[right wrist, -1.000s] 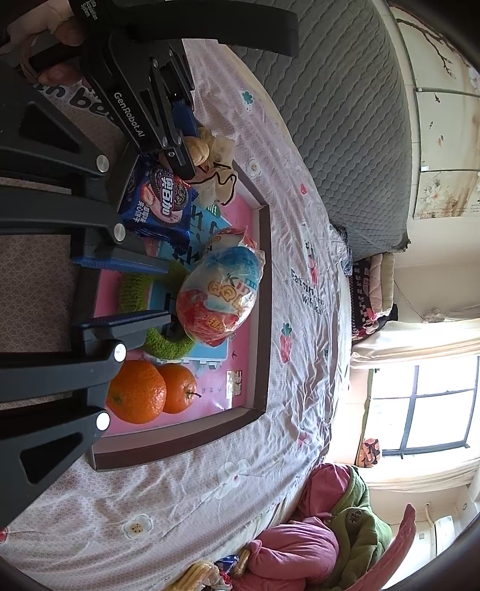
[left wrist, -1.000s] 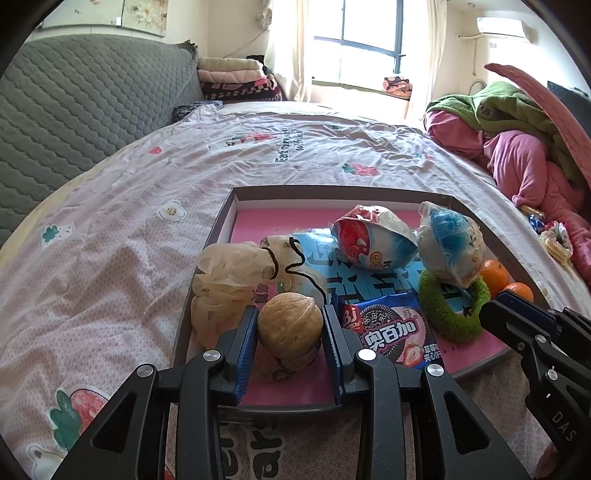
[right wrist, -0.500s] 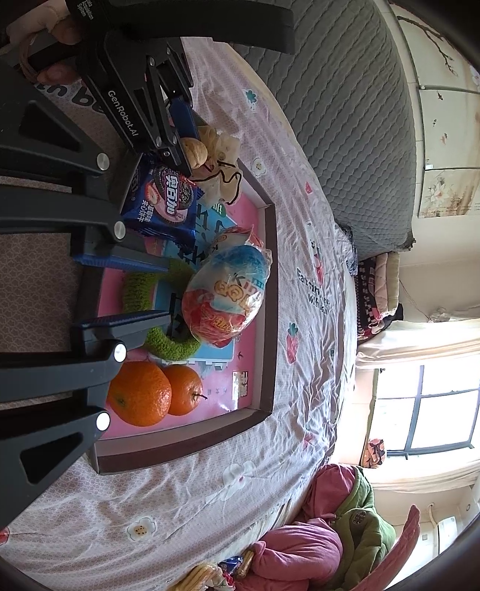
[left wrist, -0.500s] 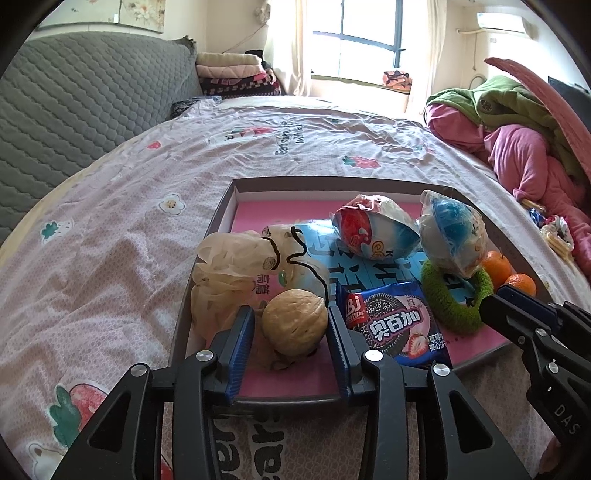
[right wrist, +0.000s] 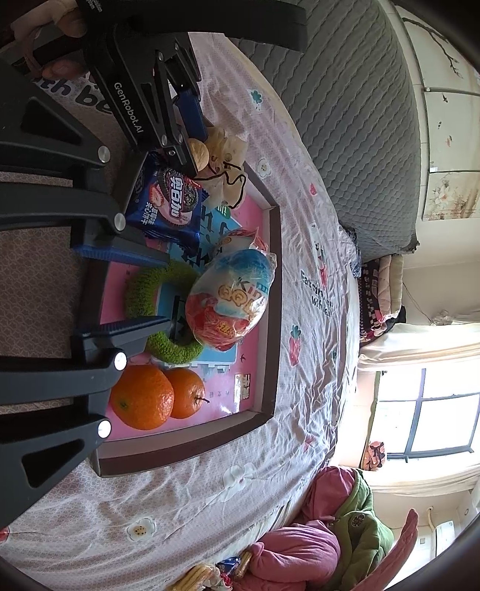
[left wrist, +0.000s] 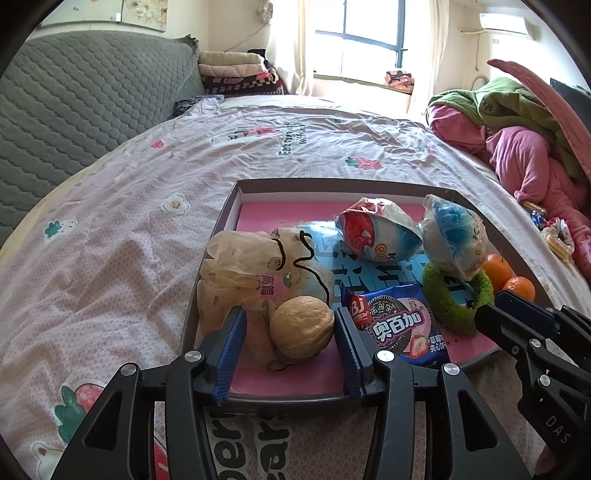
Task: Organize objects
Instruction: 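Lower the walnut into the tray and open the left tool while the right tool releases the candy egg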
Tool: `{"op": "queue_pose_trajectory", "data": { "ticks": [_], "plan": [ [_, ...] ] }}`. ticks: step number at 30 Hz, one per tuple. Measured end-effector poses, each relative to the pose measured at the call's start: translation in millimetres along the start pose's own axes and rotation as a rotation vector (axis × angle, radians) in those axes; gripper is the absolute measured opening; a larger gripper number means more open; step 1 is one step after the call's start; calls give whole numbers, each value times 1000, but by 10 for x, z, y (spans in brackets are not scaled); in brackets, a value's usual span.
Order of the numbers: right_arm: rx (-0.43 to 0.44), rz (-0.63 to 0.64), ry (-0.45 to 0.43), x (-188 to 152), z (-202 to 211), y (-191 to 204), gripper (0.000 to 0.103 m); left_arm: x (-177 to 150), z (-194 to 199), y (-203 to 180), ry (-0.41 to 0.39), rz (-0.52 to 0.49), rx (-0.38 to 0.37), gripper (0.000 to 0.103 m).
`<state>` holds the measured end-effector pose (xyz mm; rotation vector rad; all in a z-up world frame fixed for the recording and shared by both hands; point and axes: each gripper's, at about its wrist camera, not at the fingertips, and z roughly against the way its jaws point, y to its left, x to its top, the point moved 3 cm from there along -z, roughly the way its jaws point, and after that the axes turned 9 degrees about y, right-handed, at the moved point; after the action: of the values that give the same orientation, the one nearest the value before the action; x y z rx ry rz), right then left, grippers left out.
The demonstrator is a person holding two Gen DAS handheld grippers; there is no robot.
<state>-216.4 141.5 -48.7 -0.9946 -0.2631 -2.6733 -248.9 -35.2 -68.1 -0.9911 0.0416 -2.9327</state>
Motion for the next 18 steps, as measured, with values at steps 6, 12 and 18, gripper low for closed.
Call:
{"op": "queue_pose_trajectory", "data": {
  "ticks": [6, 12, 18],
  "plan": [
    [-5, 0, 1, 2, -12, -1, 32, 18, 44, 6, -4, 8, -1, 55],
    [-8, 1, 0, 2, -8, -4, 32, 27, 77, 8, -7, 10, -1, 60],
    [-14, 5, -9, -11, 29, 3, 33, 46, 145, -9, -15, 8, 9, 64]
  ]
}}
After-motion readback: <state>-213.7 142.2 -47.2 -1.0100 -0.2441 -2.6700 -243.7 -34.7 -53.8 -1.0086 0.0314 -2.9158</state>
